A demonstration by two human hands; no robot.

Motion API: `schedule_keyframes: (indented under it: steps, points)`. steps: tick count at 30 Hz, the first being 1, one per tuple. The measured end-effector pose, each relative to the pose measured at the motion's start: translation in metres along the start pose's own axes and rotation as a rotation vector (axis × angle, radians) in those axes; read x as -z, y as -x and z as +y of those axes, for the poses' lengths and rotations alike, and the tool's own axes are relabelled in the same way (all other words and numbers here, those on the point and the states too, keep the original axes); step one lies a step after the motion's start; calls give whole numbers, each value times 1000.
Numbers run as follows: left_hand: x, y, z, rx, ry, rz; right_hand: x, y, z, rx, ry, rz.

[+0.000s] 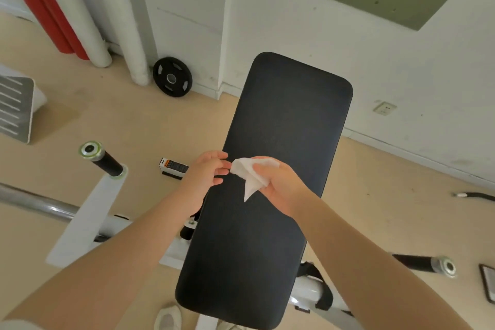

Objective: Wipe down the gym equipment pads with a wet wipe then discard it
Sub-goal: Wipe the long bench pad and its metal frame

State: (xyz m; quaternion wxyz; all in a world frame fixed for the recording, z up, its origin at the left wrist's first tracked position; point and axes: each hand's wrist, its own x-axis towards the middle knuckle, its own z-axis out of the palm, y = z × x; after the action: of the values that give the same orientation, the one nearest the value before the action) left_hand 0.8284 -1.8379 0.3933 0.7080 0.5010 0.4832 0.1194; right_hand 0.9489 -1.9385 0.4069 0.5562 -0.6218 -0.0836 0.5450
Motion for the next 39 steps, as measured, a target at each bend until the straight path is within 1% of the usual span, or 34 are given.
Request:
schedule_keyframes:
  steps: [1, 2, 3, 5, 7, 9, 11, 12, 13, 15, 16, 17, 18, 19, 20, 21, 22, 24, 27, 29, 33, 34, 35, 36, 38, 39]
  points:
    - [-4, -8, -2, -6, -5, 36, 11, -6, -5, 10, -8, -16]
    - [-8, -16, -5, -15, -13, 72, 18, -14, -12, 7, 17, 4]
    - [-13, -24, -9, -15, -26, 107, 23, -23, -19, 6, 76, 36]
    - [-20, -41, -18, 7, -2, 169, 28, -40, -29, 75, 260, 125]
    - [-22, -61, -28, 68, 134, 239, 22, -55, -39, 187, 502, 143]
    - [-19, -77, -35, 114, 252, 303, 9, -76, -44, 275, 837, 138]
    - [-12, -88, -41, 114, 299, 342, -9, -102, -40, 307, 1092, 84]
    - [-8, -94, -42, 100, 309, 358, -21, -112, -40, 336, 1215, 89]
    - [-4, -100, -41, 79, 319, 367, -29, -127, -38, 529, 1356, 95]
    - [3, -113, -37, 45, 312, 337, -40, -156, -29, 976, 1693, -59]
    - [6, -121, -36, 39, 266, 288, -45, -170, -26, 1147, 1847, -105]
    - [8, -128, -38, 35, 165, 223, -50, -181, -26, 1146, 1977, -202]
    - [8, -136, -43, 31, 36, 147, -55, -191, -27, 1035, 2098, -323]
    - [8, -145, -49, 33, -89, 72, -63, -200, -30, 847, 2211, -446]
    - [8, -153, -54, 41, -208, 19, -63, -210, -28, 625, 2280, -531]
    - [7, -159, -59, 41, -312, -10, -62, -218, -29, 455, 2341, -573]
    - [5, -165, -62, 25, -392, -26, -59, -223, -29, 389, 2383, -605]
    - [2, -172, -64, -23, -462, -58, -47, -223, -25, 417, 2440, -647]
    - [2, -178, -62, -55, -445, -94, -40, -228, -39, 477, 2452, -694]
    - [3, -181, -60, -43, -423, -126, -35, -241, -68, 504, 2484, -580]
    - [7, -187, -57, -6, -466, -169, -18, -258, -125, 602, 2439, -179]
    - [6, -189, -55, 0, -479, -180, -19, -259, -127, 609, 2409, -126]
    - [6, -189, -54, 4, -491, -190, -24, -258, -122, 589, 2410, -143]
    - [6, -188, -53, 8, -501, -196, -29, -255, -112, 537, 2450, -211]
    - [8, -187, -50, 19, -502, -210, -33, -245, -85, 461, 2450, -438]
    - [9, -186, -48, 26, -499, -223, -32, -241, -73, 476, 2419, -560]
